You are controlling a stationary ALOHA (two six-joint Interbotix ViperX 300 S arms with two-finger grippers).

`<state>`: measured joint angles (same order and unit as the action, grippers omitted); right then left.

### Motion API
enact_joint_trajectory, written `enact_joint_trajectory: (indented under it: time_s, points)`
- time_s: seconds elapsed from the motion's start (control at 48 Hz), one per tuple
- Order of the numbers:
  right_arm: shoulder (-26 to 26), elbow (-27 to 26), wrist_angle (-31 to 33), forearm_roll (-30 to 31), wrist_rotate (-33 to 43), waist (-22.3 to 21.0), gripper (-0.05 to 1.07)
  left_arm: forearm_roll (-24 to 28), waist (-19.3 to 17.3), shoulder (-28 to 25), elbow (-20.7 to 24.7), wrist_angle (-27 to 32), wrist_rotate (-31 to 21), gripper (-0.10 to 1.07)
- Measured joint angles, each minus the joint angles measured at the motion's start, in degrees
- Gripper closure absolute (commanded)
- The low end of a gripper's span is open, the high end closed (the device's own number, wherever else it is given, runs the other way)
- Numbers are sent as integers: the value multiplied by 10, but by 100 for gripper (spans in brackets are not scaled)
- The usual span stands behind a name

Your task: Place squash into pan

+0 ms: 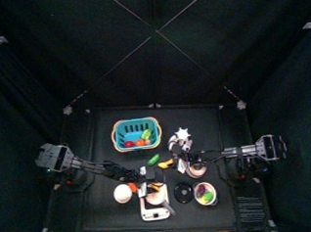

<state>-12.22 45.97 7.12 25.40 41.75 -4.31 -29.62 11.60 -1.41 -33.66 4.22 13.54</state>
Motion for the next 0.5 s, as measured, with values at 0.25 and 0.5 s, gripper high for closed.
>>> enact_joint_trajectory:
  time_s: [0.25,0.5]
  points:
    - [2,0,0,0,1,0,10,-12,-1,0,0,-1,-1,-3]
    - [4,0,0,0,0,1,10,-12,-12,9,-11,-14,0,-3]
